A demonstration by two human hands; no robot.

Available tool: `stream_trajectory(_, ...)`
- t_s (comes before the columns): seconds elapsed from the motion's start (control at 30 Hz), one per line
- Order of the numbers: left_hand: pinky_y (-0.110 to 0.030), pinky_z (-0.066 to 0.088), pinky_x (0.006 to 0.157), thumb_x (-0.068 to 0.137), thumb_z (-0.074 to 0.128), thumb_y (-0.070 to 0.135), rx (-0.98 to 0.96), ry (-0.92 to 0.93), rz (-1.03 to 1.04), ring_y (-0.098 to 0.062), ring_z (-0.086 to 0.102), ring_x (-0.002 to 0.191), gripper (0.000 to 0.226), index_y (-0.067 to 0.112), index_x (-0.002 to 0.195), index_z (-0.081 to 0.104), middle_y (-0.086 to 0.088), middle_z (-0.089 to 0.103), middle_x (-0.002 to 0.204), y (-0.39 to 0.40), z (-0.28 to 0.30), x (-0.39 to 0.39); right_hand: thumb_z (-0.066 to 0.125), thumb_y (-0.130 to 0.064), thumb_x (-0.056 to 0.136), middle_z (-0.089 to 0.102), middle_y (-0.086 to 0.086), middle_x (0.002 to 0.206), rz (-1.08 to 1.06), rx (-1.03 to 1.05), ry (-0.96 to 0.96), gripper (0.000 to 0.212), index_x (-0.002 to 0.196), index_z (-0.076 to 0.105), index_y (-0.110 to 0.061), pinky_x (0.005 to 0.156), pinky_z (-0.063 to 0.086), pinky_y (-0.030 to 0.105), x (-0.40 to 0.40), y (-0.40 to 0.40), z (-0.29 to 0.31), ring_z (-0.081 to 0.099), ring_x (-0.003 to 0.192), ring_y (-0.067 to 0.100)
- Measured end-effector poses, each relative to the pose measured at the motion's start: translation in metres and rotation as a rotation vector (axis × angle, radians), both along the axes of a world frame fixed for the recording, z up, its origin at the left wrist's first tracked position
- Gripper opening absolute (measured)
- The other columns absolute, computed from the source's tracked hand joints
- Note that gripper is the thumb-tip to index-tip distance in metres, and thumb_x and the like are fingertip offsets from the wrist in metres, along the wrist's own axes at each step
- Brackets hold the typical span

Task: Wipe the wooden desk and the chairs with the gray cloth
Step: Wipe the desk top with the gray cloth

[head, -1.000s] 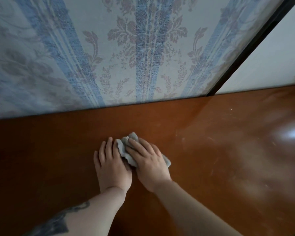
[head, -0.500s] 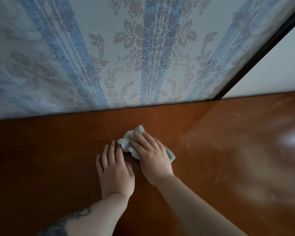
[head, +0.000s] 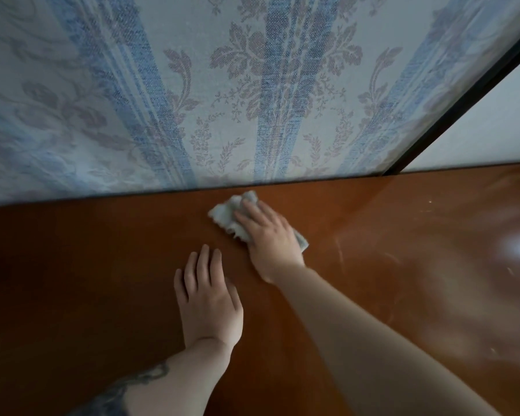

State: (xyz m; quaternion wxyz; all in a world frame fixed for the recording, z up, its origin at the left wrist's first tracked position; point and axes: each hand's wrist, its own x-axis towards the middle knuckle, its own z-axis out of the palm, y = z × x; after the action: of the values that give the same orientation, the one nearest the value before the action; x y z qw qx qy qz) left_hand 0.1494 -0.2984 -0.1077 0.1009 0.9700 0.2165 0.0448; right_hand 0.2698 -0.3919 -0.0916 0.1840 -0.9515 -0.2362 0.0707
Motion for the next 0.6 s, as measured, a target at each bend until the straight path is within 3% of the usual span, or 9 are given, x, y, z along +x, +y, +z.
stream_trajectory(0.1,-0.049,0.023,0.115,0.092,0.025,0.030,0.006,0.024,-0.016,-0.026,0.032,0.138,0.053,0.017,0.138,0.047,-0.005,0.043,0.147,0.000,0.002,0.000,0.043,-0.012,0.093,0.011,-0.008,0.161,-0.356,-0.032,0.021,0.062,0.152,0.027,-0.024,0.120,-0.003,0.032,0.011,-0.034,-0.003,0.002,0.148,0.016)
stream_trajectory(0.2,-0.051,0.023,0.114,0.093,0.037,0.023,-0.025,0.027,-0.011,-0.027,0.031,0.139,0.047,0.018,0.139,0.046,-0.006,0.042,0.148,0.000,0.002,0.000,0.043,-0.013,0.093,0.013,-0.004,0.161,-0.580,0.009,-0.055,0.062,0.152,0.026,-0.021,0.119,-0.007,0.032,-0.028,-0.039,-0.003,0.003,0.149,0.019)
stream_trajectory(0.23,-0.052,0.024,0.114,0.091,0.043,0.022,-0.028,0.024,-0.012,-0.028,0.033,0.138,0.047,0.017,0.138,0.048,-0.008,0.043,0.147,0.000,0.002,0.000,0.042,-0.016,0.092,0.016,-0.004,0.160,-0.529,0.035,-0.068,0.060,0.151,0.029,-0.022,0.118,-0.007,0.033,-0.043,-0.029,-0.002,0.005,0.149,0.020)
stream_trajectory(0.33,-0.056,0.028,0.110,0.084,0.058,0.019,-0.004,0.007,-0.031,-0.032,0.038,0.134,0.046,0.011,0.130,0.054,-0.013,0.049,0.140,0.001,0.001,0.000,0.041,-0.026,0.094,0.019,-0.005,0.160,-0.013,0.037,-0.001,0.055,0.148,0.034,-0.028,0.118,-0.007,0.036,-0.063,0.004,0.002,0.005,0.148,0.020)
stream_trajectory(0.4,-0.056,0.026,0.111,0.084,0.058,0.019,0.010,0.027,-0.040,-0.032,0.035,0.135,0.050,0.014,0.133,0.052,-0.012,0.046,0.143,0.000,0.002,0.000,0.044,-0.026,0.096,0.015,-0.009,0.160,0.066,0.018,0.025,0.055,0.150,0.030,-0.032,0.120,-0.006,0.036,-0.043,0.003,0.003,0.002,0.148,0.016)
stream_trajectory(0.5,-0.054,0.023,0.113,0.088,0.049,0.019,0.002,0.052,-0.042,-0.030,0.030,0.138,0.052,0.021,0.140,0.045,-0.008,0.040,0.148,0.000,0.005,0.000,0.043,-0.021,0.097,0.013,-0.009,0.161,-0.199,-0.040,-0.005,0.057,0.151,0.029,-0.029,0.120,-0.005,0.034,-0.016,-0.028,-0.001,0.003,0.148,0.016)
stream_trajectory(0.6,-0.055,0.022,0.113,0.091,0.048,0.018,-0.011,0.050,-0.043,-0.030,0.028,0.139,0.050,0.020,0.141,0.045,-0.009,0.039,0.149,-0.002,0.006,-0.001,0.042,-0.017,0.096,0.007,-0.009,0.162,-0.681,-0.009,0.008,0.061,0.153,0.021,-0.027,0.118,-0.008,0.032,-0.030,-0.064,-0.004,0.000,0.148,0.017)
